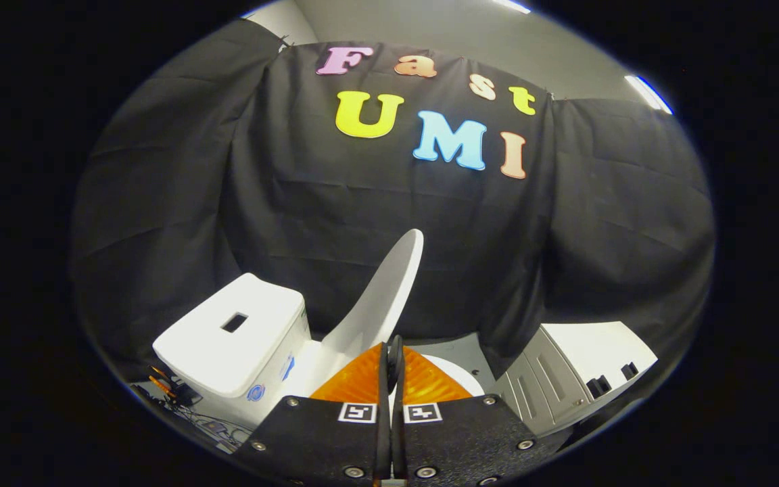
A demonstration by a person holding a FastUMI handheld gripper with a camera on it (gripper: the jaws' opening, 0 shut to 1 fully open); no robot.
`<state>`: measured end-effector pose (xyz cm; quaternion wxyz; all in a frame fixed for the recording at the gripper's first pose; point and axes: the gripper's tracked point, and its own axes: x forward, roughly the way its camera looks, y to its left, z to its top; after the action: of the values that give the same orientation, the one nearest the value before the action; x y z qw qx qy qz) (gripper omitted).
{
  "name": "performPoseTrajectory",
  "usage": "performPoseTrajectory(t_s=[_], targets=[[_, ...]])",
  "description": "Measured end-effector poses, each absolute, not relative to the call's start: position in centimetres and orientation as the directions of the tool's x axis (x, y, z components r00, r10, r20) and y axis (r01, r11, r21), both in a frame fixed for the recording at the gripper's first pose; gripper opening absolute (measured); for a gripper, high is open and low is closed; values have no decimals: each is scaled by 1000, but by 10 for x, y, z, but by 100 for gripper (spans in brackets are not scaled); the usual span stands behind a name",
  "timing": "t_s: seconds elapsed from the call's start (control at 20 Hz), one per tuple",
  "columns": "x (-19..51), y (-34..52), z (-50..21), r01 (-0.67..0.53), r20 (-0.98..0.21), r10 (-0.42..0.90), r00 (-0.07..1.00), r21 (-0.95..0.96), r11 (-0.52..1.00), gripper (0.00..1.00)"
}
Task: Open the toilet lid.
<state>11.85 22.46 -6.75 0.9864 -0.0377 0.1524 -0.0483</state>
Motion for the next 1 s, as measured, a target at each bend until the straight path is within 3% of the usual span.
performPoseTrajectory(t_s=[1.0], targets=[[137, 360, -40, -107, -194, 75, 978, -158, 982, 0]])
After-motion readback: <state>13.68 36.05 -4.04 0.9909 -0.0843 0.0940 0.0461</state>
